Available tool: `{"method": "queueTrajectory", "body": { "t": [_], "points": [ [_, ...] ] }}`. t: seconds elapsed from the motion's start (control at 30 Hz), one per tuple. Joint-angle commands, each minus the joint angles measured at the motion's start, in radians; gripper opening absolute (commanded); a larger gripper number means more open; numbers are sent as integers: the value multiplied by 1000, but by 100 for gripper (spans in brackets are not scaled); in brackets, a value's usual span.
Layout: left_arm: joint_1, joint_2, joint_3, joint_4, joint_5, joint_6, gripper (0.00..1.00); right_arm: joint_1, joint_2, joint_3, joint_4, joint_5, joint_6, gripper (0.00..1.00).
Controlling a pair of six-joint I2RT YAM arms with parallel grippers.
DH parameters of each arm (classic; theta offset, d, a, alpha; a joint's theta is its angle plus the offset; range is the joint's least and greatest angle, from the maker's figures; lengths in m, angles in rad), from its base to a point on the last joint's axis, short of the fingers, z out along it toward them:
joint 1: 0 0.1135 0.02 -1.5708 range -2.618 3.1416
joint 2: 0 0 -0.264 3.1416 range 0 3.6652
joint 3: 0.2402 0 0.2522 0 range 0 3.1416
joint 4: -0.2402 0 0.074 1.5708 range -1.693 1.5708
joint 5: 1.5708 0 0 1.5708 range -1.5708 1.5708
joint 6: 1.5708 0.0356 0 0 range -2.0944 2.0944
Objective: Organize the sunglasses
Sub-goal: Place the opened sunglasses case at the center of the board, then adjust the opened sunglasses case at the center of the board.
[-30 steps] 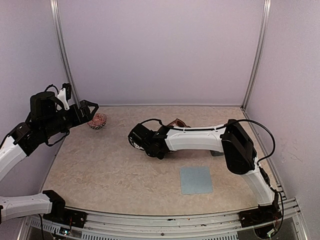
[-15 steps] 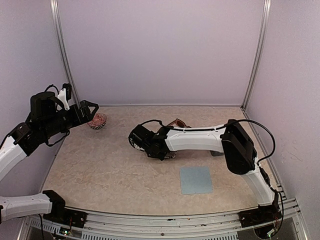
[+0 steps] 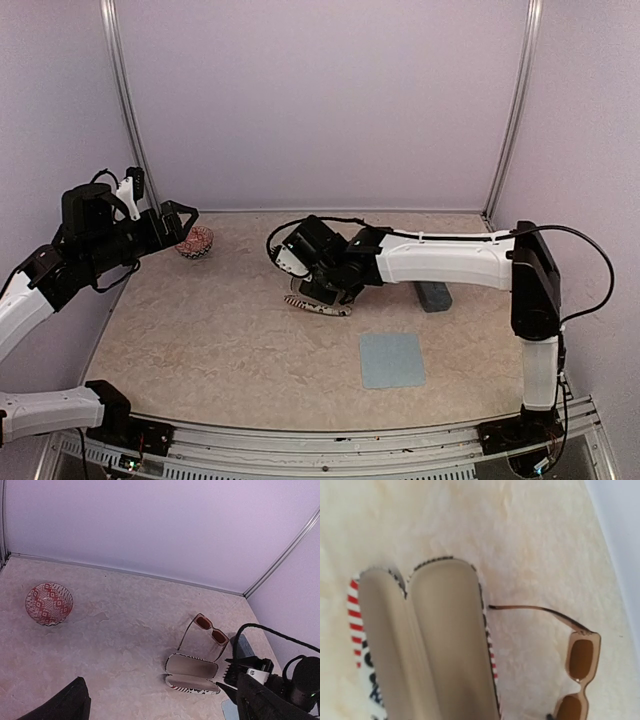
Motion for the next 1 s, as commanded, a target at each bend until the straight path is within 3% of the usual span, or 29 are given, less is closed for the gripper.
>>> {"method": "queueTrajectory", "body": {
  "t": [0.0,0.13,0.33,0.57,0.97],
  "points": [
    [8,4,-2,31,9,0,99,-51,-117,-104,52,-236,105,52],
    [8,13,1,40,16,-4,99,-99,-188,-218,95,-480,151,41],
    [9,27,3,54,27,-8,99,-155,-207,-325,127,-696,215,0],
    [9,46,15,57,36,-10,99,-175,-155,-364,142,-791,251,0],
    [10,50,22,44,36,-10,99,-222,-44,-300,98,-655,304,0]
  ]
}}
